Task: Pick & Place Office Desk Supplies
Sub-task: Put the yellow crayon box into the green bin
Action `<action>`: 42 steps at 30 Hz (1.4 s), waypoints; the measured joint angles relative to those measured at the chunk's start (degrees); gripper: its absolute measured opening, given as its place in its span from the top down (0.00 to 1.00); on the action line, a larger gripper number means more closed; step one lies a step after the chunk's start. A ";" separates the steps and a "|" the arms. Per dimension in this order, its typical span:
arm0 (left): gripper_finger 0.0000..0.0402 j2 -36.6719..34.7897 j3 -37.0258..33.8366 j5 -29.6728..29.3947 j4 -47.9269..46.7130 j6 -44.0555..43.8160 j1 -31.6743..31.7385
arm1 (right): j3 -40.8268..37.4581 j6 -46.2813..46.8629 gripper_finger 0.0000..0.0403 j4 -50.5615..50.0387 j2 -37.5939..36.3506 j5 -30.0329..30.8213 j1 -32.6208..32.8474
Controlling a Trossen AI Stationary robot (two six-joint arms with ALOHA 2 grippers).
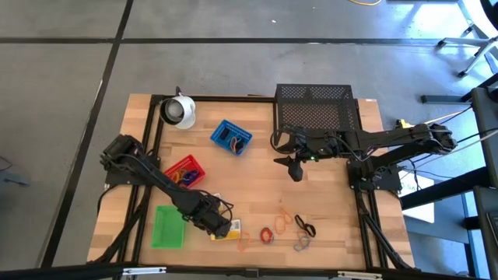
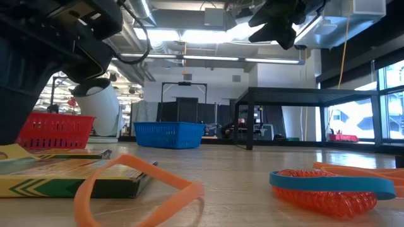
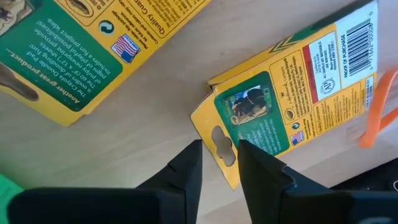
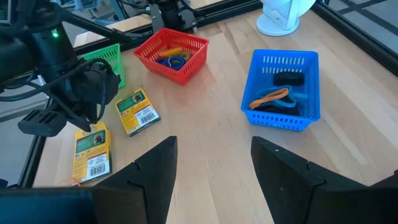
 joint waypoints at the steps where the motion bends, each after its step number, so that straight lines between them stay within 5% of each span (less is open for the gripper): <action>1: 0.74 0.11 0.00 -0.05 -0.06 -0.06 0.00 | 0.00 0.02 0.48 0.00 0.00 0.00 -0.01; 12: 0.66 1.63 -0.04 -0.17 0.42 -0.85 0.67 | 0.07 3.08 0.48 1.03 3.51 -5.22 2.60; 27: 0.98 2.10 -0.04 -0.55 1.50 2.53 1.36 | 0.04 5.03 0.49 3.26 10.93 -5.33 6.12; 35: 0.99 0.49 -0.02 -1.05 1.56 2.72 1.33 | 0.04 4.99 0.49 3.45 10.93 -5.33 6.12; 42: 0.99 -6.45 0.07 -9.17 -1.07 2.73 0.18 | 0.04 4.99 0.49 3.45 10.93 -5.33 6.12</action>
